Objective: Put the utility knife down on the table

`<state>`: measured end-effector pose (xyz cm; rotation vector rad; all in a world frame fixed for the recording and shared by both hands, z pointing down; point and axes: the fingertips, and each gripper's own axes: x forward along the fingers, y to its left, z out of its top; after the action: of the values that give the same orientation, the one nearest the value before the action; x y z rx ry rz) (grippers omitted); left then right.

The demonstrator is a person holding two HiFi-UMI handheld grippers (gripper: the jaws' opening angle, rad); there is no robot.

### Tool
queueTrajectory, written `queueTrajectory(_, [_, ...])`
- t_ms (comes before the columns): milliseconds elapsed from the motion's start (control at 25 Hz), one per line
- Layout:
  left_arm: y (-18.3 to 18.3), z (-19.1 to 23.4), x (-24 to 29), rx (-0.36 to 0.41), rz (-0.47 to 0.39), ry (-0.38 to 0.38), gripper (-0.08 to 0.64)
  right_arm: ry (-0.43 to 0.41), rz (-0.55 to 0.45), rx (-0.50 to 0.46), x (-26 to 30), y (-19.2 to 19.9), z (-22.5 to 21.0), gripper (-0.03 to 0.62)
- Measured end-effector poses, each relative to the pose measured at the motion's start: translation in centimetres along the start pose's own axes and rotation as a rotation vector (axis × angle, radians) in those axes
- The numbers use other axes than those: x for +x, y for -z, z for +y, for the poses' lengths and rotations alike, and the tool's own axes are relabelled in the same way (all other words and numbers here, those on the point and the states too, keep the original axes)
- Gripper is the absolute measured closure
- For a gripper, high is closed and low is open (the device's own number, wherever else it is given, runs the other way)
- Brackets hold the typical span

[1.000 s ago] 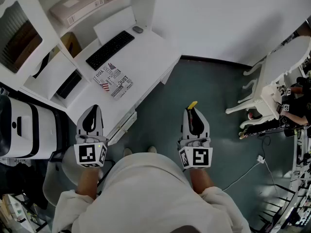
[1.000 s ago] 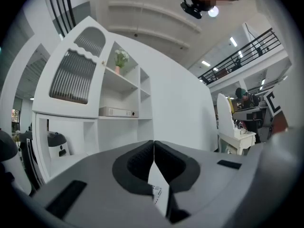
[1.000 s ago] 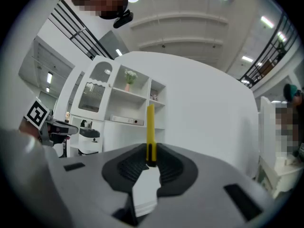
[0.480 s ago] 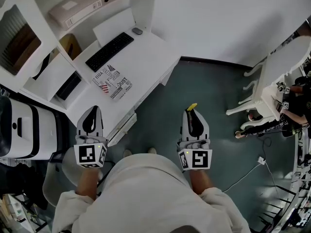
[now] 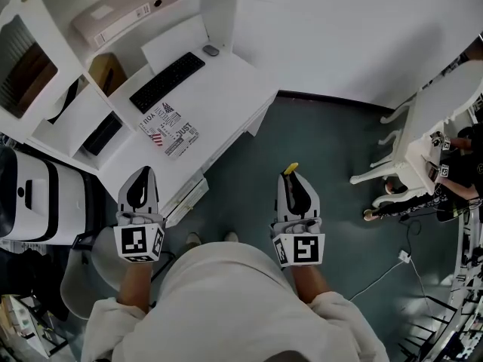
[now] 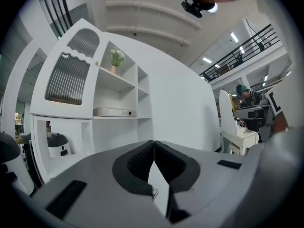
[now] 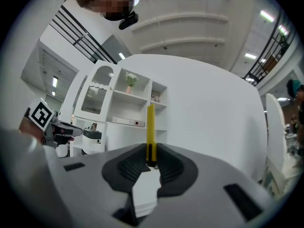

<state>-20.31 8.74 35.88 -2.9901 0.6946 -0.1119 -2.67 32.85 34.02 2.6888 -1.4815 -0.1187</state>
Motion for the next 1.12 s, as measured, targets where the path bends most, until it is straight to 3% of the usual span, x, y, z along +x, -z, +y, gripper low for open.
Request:
queueTrajectory(320, [0.6, -1.9, 0.5, 0.006, 0.018, -0.032, 0.558, -0.044, 0.006, 0.003, 0.7, 0.8, -2.0, 0.522])
queueTrajectory(560, [1.0, -0.7, 2.2, -0.001, 0.026, -0.045, 0.558, -0.054, 0.026, 0.012, 3.2, 1.7, -2.0, 0.522])
queueTrajectory(1120, [3.3, 4.3, 13.8, -0.043, 0.013, -0.023, 0.558, -0.044, 0.048, -0.027, 15.5, 2.8, -2.9, 0.522])
